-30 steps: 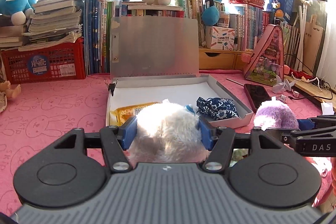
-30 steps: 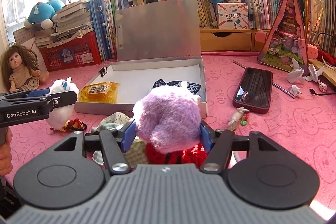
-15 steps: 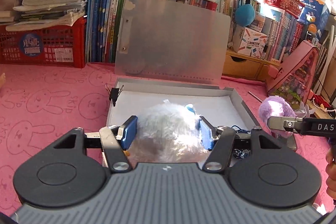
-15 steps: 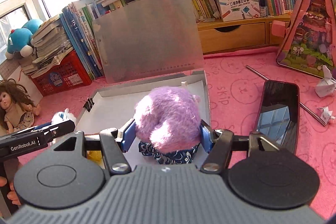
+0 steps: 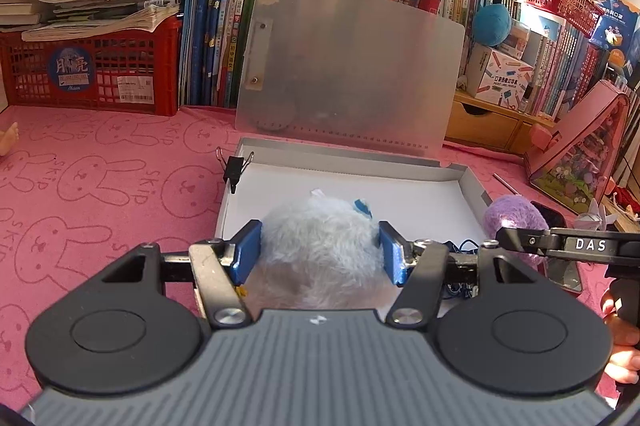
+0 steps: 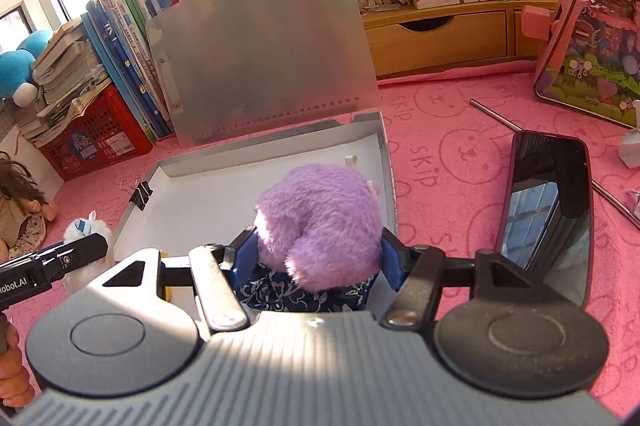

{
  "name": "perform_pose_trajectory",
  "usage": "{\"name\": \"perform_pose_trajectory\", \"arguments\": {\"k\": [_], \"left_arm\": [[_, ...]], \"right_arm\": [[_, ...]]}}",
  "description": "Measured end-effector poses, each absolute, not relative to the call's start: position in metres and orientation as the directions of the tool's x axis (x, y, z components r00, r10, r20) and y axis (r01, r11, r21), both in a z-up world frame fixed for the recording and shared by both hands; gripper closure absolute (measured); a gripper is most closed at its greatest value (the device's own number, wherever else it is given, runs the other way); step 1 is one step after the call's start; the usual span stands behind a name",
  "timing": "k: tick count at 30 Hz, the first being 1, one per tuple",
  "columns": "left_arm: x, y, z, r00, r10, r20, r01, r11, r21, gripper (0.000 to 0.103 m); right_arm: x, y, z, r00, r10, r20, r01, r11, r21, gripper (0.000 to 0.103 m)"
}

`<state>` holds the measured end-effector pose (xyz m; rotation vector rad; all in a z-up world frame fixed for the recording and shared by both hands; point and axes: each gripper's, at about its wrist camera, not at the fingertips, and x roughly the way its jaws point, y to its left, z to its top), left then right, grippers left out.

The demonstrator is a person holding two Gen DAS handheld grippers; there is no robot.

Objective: Organize objects
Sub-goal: 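Place the white plush in the box with the left tool while the right tool places the lilac plush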

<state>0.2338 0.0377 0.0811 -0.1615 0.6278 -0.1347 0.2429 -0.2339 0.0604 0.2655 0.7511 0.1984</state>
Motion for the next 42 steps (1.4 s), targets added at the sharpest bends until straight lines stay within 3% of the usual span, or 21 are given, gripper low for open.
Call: {"name": "perform_pose_trajectory", "arguments": {"k": [21, 29, 38, 42], "left_arm": [[0.232, 0.027, 0.081, 0.835, -0.1, -0.541, 0.039, 0.992, -0.123, 0.035], [0.285, 0.024, 0.097, 0.84, -0.08, -0.537, 0.047, 0.996, -0.074, 0.035], [0.375, 0.017, 0.06, 0.731, -0.058, -0.68, 0.072, 0.997, -0.008, 0.037], [0.381, 0.012, 0.051, 0.727, -0.07, -0.683, 0.122, 0.992, 0.028, 0.037]], "right_arm": [[0.26, -0.242, 0.059, 0.714, 0.301, -0.632, -0.155, 0.948, 0.277, 0.038], [0.287, -0.228, 0.056, 0.705, 0.317, -0.634, -0.204, 0.948, 0.246, 0.038], [0.341, -0.21, 0.035, 0.655, 0.274, -0.704, -0.179, 0.962, 0.208, 0.038], [0.344, -0.204, 0.023, 0.649, 0.251, -0.718, -0.173, 0.968, 0.182, 0.038]]}}
